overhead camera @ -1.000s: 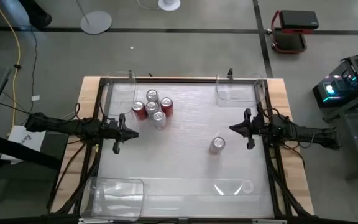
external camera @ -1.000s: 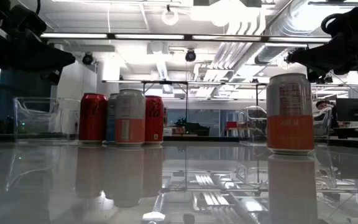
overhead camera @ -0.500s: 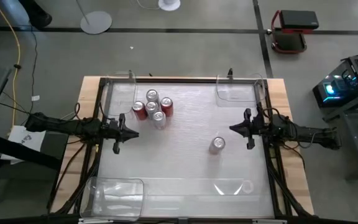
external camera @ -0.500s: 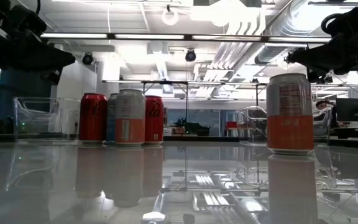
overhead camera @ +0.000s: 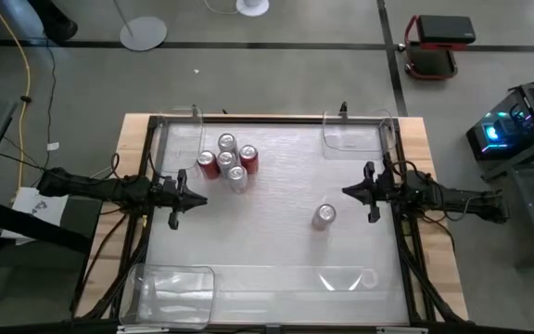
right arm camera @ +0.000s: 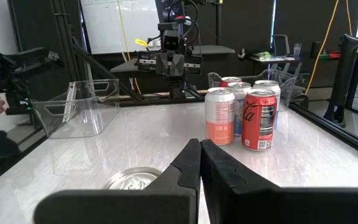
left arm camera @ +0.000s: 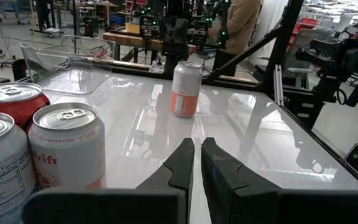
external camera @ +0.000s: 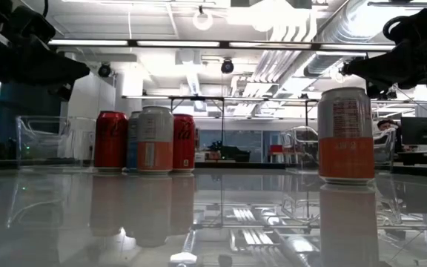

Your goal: Sort soda cans

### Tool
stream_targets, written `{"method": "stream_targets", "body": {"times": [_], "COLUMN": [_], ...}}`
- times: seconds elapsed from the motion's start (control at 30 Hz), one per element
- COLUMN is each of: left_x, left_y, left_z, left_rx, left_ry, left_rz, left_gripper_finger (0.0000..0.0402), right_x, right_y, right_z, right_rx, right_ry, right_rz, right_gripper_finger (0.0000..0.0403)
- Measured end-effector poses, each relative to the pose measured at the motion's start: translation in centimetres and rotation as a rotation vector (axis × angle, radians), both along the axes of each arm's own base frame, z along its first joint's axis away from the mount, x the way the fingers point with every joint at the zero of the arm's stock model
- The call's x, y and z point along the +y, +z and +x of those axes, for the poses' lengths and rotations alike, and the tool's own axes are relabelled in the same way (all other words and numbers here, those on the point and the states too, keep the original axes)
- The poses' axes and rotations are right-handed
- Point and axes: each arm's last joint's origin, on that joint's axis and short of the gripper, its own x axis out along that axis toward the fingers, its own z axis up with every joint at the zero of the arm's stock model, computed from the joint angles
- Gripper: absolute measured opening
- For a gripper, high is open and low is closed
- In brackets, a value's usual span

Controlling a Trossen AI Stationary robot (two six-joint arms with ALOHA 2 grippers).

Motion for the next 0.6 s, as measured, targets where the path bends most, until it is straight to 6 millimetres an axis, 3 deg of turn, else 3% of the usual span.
{"method": "stream_targets", "body": {"times": [0.37, 0.6], "left_x": [0.0, 0.0], "left_y": [0.0, 0.14], "left_z": [0.0, 0.01], "left_rx": [0.0, -0.011], "left_ry": [0.001, 0.017], "left_rz": [-0.013, -0.203], "left_gripper_finger": [0.0021, 0.0021], "right_x": [0.0, 0.0], "right_y": [0.0, 0.0], "right_z": [0.0, 0.0], "right_rx": [0.0, 0.0], "right_ry": [0.0, 0.0], "right_rz": [0.0, 0.0], "right_gripper_finger": [0.0003, 0.0003]}}
